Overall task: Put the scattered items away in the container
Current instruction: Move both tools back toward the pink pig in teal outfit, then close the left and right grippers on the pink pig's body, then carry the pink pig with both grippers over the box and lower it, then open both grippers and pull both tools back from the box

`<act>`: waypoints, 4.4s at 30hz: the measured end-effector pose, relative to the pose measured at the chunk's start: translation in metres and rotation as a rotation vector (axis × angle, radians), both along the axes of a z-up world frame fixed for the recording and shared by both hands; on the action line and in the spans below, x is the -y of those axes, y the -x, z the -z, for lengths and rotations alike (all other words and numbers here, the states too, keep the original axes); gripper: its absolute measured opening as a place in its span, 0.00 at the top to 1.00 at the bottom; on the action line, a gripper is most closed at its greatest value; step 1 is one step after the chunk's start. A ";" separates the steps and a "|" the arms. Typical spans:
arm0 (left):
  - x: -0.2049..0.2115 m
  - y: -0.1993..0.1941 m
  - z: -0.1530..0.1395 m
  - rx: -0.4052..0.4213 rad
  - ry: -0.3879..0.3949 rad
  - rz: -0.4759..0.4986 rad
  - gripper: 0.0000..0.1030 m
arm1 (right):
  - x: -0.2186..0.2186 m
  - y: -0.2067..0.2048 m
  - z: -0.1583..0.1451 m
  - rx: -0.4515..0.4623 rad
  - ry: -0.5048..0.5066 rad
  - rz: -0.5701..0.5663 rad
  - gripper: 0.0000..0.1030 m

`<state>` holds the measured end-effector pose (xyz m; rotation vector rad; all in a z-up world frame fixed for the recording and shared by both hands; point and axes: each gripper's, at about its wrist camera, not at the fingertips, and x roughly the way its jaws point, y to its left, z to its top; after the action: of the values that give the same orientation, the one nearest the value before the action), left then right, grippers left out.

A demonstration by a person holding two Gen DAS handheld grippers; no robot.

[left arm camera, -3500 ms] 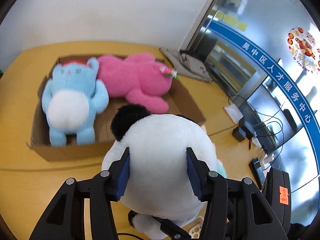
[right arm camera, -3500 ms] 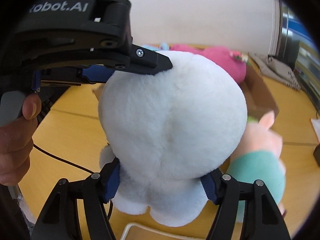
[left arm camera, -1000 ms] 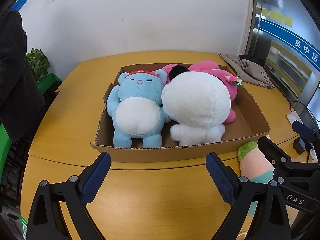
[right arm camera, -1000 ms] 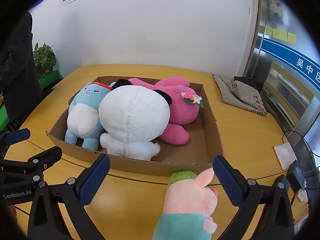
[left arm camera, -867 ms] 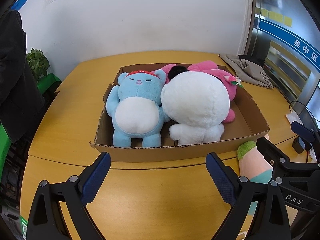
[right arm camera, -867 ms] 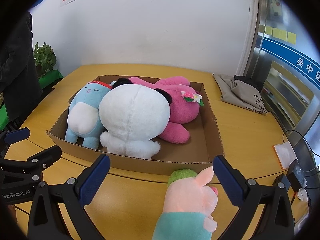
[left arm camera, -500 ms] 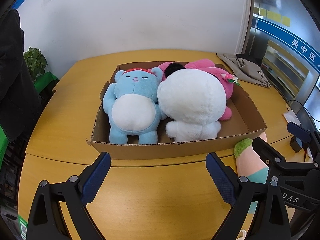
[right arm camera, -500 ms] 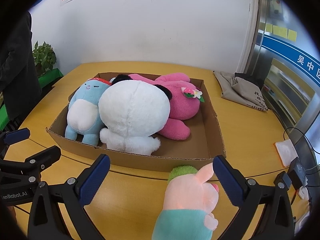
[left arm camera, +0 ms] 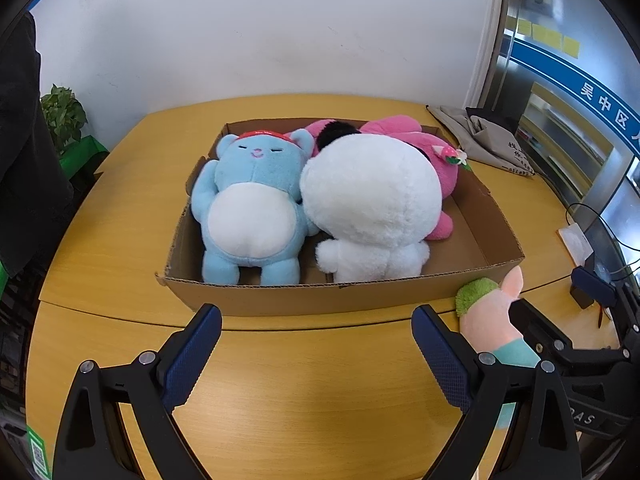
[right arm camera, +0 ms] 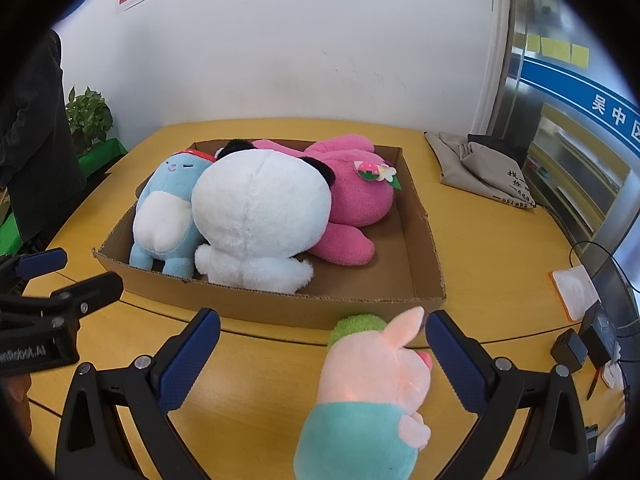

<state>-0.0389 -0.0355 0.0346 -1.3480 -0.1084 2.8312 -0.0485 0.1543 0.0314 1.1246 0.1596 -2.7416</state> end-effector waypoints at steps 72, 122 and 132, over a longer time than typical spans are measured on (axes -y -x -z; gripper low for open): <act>-0.154 0.258 0.037 0.159 -0.175 0.406 0.24 | -0.069 0.123 0.035 0.099 0.242 -0.118 0.30; -0.103 0.125 -0.059 -0.166 -0.083 0.236 0.05 | -0.091 0.049 0.028 0.045 0.120 -0.007 0.22; -0.042 -0.003 -0.030 -0.165 0.115 0.057 0.02 | -0.053 -0.002 0.004 -0.038 0.056 0.005 0.21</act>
<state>-0.0362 0.0069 0.0649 -1.1089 0.0930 2.9255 -0.0460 0.2078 0.0278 1.0599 0.0849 -2.7548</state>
